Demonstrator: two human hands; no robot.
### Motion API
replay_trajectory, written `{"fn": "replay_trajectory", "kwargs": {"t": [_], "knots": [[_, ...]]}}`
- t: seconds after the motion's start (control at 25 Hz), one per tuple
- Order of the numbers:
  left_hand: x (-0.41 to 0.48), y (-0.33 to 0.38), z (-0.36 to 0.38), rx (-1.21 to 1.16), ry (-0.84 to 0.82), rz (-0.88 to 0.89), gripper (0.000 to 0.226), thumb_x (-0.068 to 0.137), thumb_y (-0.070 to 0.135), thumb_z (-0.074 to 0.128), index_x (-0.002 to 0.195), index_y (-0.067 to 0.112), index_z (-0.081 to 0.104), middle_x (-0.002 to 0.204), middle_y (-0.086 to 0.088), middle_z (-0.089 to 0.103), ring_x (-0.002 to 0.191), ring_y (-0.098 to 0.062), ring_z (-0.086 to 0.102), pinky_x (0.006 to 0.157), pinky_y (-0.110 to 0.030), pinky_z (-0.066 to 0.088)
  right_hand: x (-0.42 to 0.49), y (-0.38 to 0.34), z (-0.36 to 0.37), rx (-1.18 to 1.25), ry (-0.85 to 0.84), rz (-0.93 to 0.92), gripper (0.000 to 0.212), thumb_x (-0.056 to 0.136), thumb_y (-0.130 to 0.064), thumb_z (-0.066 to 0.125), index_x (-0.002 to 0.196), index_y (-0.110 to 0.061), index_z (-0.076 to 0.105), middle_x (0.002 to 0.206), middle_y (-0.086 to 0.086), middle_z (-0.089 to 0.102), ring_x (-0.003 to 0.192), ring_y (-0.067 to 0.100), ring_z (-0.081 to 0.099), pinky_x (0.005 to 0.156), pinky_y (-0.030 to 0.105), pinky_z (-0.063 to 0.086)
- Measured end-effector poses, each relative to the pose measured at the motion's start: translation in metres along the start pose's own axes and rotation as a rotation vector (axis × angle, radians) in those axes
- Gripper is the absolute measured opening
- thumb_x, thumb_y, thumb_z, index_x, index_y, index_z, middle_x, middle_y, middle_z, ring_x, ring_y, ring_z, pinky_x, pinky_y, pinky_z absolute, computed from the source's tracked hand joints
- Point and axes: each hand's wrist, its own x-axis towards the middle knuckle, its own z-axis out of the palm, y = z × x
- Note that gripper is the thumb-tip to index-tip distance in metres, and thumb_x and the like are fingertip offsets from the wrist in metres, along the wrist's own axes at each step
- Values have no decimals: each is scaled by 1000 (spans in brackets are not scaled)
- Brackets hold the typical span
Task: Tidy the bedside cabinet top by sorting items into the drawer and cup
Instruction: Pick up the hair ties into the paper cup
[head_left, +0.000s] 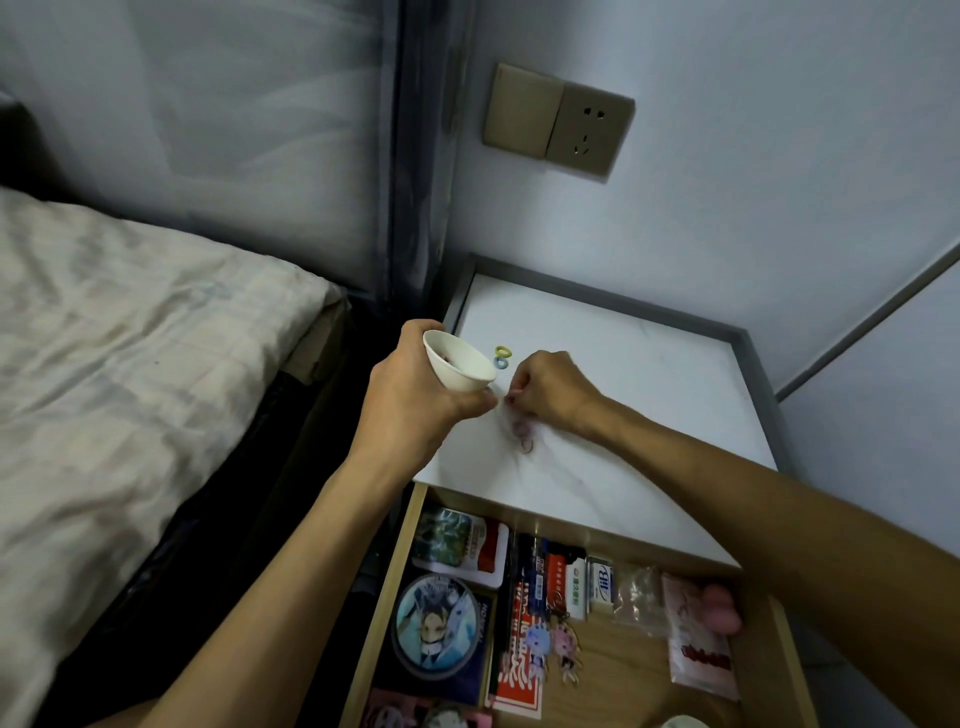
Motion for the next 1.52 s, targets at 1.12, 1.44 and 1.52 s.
{"fn": "replay_trajectory", "kwargs": {"t": [1.12,1.44,1.52], "knots": [[13,-2,-22,-84,169,-27,72,56,28,92,114,34,50,92,21,60,85,9,58,61,-4,43,45,6,-17,201,-77,3,55,81,-38,76,126,-11,60,130,9,57,115,18,56,91,23,43],[19,-5,-24,-99,181,-21,71,57,26,92,115,30,51,92,19,59,86,7,56,62,1,40,32,-10,21,183,26,-284,14,73,-18,84,82,-12,74,76,-9,60,67,0,55,63,8,38],[18,-5,-23,-97,169,-16,73,56,29,92,116,29,50,92,20,58,86,7,56,62,2,39,24,-13,21,144,40,-298,10,77,-16,81,82,-11,74,81,-6,59,68,2,54,62,5,37]]}}
